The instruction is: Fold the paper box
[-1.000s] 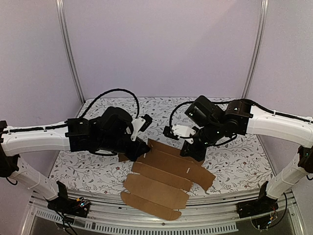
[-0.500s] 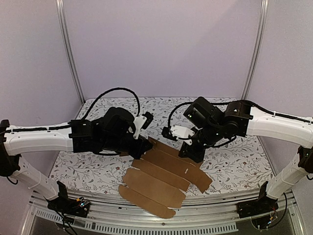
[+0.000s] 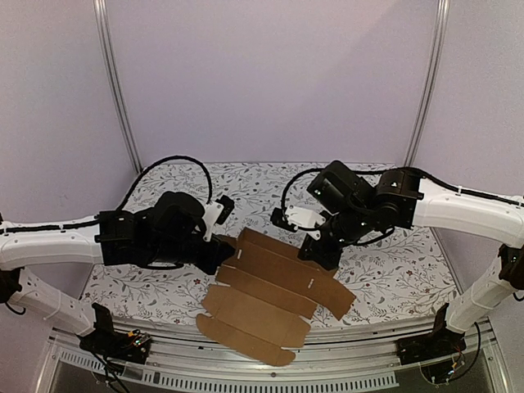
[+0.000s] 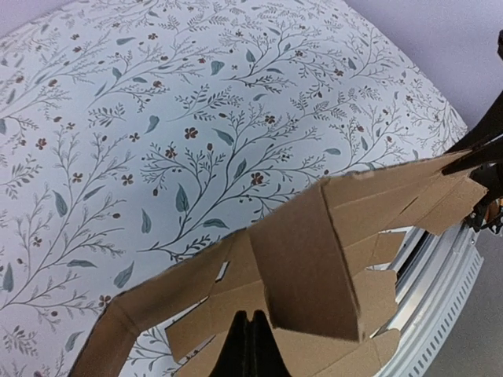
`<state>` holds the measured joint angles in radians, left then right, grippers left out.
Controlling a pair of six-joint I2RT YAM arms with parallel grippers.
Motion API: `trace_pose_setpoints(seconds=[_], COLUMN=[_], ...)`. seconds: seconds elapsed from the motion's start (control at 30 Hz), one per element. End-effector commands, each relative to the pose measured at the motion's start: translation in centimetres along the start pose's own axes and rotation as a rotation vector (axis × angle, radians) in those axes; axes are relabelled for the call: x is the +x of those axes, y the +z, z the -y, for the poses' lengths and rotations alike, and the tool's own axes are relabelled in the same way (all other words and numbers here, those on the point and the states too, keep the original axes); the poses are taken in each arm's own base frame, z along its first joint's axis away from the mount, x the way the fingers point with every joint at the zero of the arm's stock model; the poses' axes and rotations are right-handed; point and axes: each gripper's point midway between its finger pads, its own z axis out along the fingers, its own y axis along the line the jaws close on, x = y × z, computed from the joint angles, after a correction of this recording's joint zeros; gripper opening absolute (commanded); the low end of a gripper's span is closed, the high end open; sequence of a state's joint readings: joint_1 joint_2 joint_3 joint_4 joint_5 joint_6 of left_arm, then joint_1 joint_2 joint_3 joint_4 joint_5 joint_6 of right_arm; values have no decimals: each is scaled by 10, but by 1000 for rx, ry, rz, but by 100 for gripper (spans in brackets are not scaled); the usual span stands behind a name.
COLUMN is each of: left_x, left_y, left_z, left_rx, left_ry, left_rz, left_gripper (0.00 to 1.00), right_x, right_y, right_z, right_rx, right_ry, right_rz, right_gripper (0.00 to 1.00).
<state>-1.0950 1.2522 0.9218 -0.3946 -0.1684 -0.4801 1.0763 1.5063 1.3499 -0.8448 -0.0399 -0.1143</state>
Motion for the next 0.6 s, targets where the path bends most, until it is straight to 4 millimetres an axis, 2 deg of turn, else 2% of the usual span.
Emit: trace_pose_setpoints(seconds=[0.0,0.27,0.4,0.57], left_x=[24,51,54,55], left_y=[-11,-5,-2,7], left_z=[-15,-48,-64,-70], left_rx=[-42,-179,-266,-300], left_ry=[-13,-51,-65,-85], left_rz=[-29,-43,-33,-14], left_gripper=[0,0,0,0], right_x=[-3,-7,-8,-12], right_y=[-8,-9,-8,-8], right_z=[7,2,-3,-9], right_rx=[-19,-96,-127,-170], right_ry=[53,93,99,114], right_rz=[30,45,49,75], right_gripper=[0,0,0,1])
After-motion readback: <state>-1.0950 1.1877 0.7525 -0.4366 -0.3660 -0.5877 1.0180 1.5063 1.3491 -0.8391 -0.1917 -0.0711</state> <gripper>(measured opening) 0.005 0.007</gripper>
